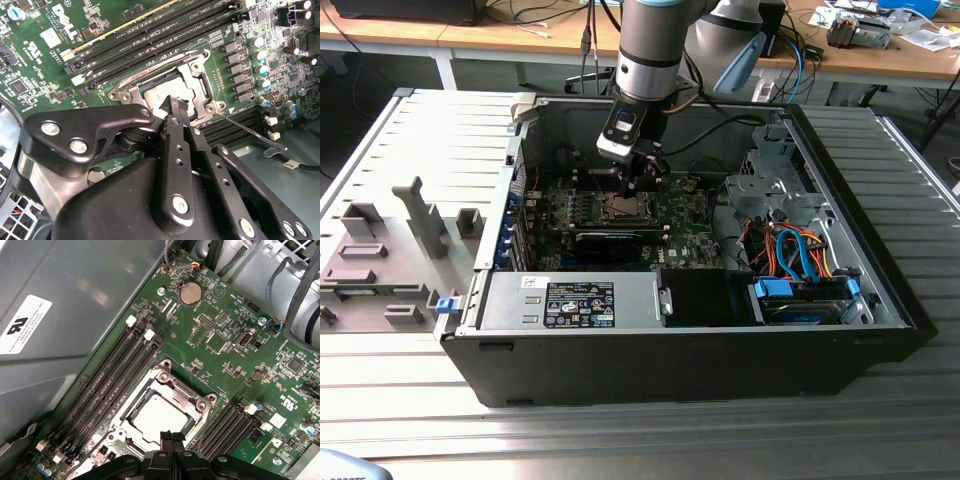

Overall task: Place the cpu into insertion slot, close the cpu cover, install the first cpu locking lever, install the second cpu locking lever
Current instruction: 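Install the first cpu locking lever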

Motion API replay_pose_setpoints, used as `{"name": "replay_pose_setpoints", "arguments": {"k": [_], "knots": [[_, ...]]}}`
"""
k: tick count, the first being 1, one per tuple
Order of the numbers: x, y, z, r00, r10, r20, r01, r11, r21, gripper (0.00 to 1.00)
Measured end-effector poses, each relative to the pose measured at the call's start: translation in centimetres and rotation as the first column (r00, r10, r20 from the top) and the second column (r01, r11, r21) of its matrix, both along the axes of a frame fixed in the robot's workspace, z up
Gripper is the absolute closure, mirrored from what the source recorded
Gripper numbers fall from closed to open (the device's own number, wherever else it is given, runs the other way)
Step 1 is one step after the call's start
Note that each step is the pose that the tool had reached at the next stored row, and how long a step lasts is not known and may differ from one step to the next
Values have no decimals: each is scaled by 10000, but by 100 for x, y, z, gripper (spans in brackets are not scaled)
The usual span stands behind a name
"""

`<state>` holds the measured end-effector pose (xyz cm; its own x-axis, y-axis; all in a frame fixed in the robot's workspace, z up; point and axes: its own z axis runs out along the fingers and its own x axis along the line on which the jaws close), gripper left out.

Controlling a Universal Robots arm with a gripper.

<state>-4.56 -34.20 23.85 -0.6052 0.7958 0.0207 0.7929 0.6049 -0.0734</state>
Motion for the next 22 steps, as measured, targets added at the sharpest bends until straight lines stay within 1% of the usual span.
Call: {"name": "replay_pose_setpoints", "arguments": {"k": [13,19,22], "knots": [[0,0,0,9989,466,0,-466,9989,0,89],[0,0,0,9977,677,0,-677,9977,1,89],[0,0,0,9964,844,0,-844,9964,1,89]]}}
